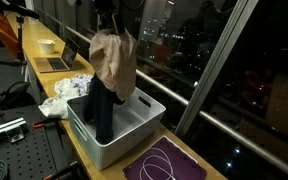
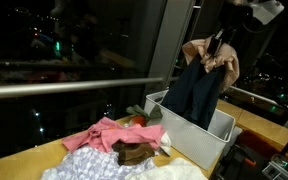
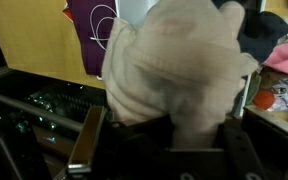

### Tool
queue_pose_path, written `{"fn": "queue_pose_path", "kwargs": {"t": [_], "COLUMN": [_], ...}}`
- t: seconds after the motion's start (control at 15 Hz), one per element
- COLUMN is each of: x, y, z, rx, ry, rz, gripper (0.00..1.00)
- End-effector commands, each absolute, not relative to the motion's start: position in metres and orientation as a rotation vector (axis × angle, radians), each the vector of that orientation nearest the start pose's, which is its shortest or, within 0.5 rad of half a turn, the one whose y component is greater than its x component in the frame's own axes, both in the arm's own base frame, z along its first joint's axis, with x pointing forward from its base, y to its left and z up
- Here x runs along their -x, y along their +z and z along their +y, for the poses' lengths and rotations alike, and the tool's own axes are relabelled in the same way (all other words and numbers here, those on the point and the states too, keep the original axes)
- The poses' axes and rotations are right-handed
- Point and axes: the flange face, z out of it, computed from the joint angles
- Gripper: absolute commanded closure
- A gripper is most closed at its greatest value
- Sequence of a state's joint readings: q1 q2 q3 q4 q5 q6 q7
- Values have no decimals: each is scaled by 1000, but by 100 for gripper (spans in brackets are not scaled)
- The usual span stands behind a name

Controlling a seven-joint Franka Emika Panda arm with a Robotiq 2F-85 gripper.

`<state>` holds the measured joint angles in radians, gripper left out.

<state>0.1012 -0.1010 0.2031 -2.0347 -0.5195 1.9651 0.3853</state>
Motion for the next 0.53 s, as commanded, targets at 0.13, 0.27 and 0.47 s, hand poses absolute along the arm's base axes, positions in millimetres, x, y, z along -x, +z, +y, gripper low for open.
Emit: {"fn": "queue_pose_path", "kwargs": {"t": [0.13,0.27,0.47], "x": [-507,-505,-500], "y": [477,470,459], "z": [128,133,162], "rx": [3563,3558,3555], "ry": [-364,-366,-377], "rz": [-220,-233,-294], "gripper": [45,31,10]}}
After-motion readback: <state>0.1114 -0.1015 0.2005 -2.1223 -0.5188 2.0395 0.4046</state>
